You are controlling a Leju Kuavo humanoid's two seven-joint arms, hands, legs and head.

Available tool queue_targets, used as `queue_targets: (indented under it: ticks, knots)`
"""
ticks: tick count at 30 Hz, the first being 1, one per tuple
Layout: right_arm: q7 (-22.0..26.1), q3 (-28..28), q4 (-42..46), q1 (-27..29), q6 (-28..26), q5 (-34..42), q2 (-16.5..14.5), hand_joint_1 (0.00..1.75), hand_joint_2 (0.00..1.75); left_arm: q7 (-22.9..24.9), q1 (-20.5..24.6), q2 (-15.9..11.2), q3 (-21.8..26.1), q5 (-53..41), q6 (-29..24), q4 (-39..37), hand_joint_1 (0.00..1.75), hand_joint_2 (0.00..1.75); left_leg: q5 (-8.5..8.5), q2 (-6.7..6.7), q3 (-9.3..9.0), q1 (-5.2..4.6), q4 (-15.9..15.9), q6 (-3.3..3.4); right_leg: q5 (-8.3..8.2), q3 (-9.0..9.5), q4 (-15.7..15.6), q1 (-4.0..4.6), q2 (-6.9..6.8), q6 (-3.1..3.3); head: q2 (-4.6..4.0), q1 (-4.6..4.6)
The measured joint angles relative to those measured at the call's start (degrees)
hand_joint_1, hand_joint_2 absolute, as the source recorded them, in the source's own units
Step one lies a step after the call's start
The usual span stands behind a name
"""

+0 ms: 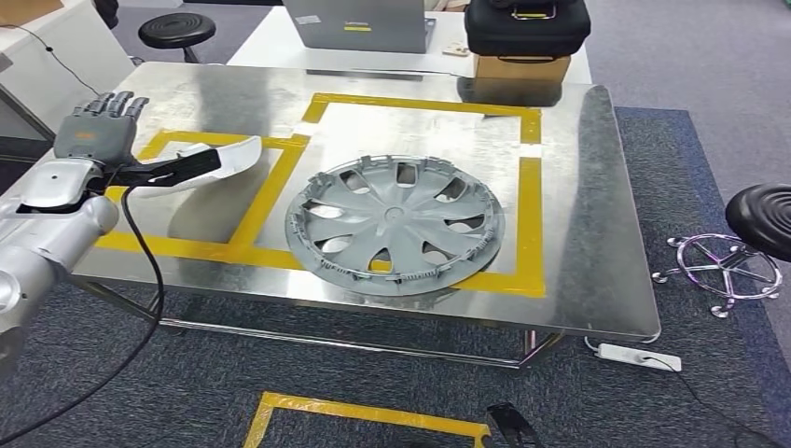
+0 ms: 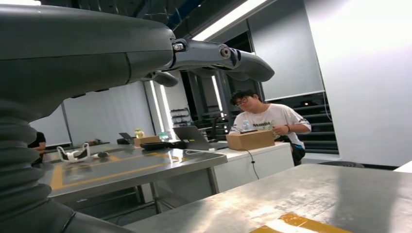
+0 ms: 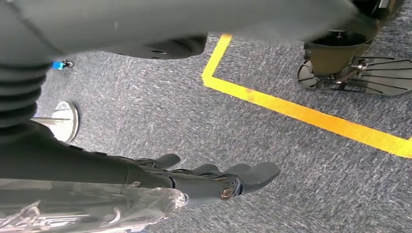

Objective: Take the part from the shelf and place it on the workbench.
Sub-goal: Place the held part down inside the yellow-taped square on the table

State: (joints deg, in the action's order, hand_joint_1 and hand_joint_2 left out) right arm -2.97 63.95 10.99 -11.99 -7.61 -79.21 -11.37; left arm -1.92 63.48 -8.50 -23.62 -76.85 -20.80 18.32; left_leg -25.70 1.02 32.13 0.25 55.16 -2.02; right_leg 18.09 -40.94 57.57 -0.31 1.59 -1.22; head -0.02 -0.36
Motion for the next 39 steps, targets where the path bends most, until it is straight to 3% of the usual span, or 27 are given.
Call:
queue_targets:
  ticks: [36, 39]
  knots:
    - [-0.43, 0.0, 0.0, 0.41, 0.0, -0.15, 0.0, 0.0, 0.0, -0.26, -4.35, 0.17, 4.34, 2.2, -4.25, 0.0, 0.0, 0.0, 0.0, 0.0, -0.01, -0.04, 0.0, 0.0, 0.0, 0.0, -0.01, -0.02, 0.01, 0.0, 0.0, 0.01]
    - [-0.44, 0.0, 0.0, 0.45, 0.0, -0.16, 0.0, 0.0, 0.0, -0.38, -4.47, 0.19, 4.63, 2.45, -4.33, 0.0, 0.0, 0.0, -0.15, 0.0, 0.07, -0.13, 0.18, 0.25, -0.01, 0.03, -0.05, -0.15, 0.01, -0.08, 0.0, -0.01]
